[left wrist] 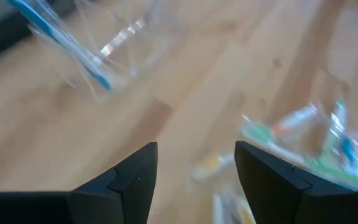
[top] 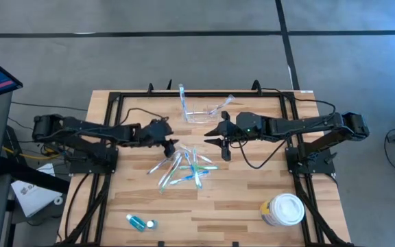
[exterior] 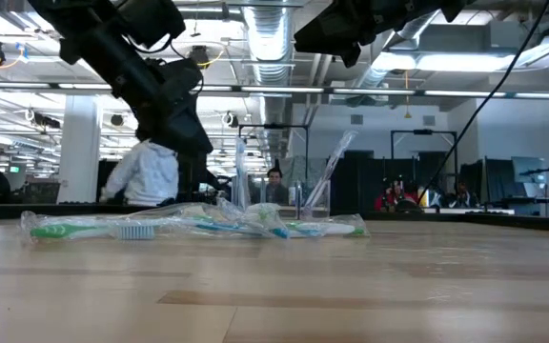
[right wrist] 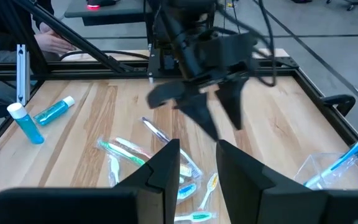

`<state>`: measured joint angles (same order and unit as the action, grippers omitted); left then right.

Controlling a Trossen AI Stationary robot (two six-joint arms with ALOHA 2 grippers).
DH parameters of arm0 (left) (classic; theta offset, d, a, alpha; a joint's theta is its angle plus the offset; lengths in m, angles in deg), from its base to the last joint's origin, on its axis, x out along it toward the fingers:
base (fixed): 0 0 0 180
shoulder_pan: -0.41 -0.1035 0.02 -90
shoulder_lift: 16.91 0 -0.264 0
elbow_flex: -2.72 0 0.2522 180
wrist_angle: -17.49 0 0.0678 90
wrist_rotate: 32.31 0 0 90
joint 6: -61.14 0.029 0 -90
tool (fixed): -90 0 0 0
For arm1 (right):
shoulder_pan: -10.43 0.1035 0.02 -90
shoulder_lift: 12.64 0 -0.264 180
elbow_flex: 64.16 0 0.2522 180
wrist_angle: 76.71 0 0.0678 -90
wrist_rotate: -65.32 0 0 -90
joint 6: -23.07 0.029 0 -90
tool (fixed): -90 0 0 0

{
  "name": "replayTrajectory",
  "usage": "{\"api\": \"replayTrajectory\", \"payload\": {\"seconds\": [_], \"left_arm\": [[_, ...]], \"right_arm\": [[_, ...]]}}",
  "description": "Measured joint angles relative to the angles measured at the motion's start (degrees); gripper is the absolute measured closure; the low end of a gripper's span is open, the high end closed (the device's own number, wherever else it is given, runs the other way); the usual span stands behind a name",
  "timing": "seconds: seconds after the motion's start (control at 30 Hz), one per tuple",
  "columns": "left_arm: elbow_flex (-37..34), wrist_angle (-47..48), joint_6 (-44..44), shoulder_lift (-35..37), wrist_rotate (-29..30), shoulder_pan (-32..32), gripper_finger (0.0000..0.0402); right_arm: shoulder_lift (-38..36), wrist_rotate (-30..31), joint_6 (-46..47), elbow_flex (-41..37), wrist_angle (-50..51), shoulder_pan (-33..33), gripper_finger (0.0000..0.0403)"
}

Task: Pick & Place toothbrushing station
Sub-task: Put the violet toothbrush into the transparent organizer

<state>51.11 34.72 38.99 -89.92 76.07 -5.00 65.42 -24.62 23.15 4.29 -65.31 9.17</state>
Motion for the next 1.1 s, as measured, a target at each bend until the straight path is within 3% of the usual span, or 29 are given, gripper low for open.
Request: {"api": "replayTrajectory", "payload": {"seconds": [0.63,1.1], "left_arm": [[0.00,12.34,-14.09,0.00,-1.35,11.59,0.0202],[0.00,16.76,-20.59,-0.33,-1.32,15.35,0.0202]], "right_arm": [[0.00,0.00,0.18,0.00,0.28,0.00,0.0307],[0.00,0.00,1.01,0.00,0.48,0.01,0.0307]]}}
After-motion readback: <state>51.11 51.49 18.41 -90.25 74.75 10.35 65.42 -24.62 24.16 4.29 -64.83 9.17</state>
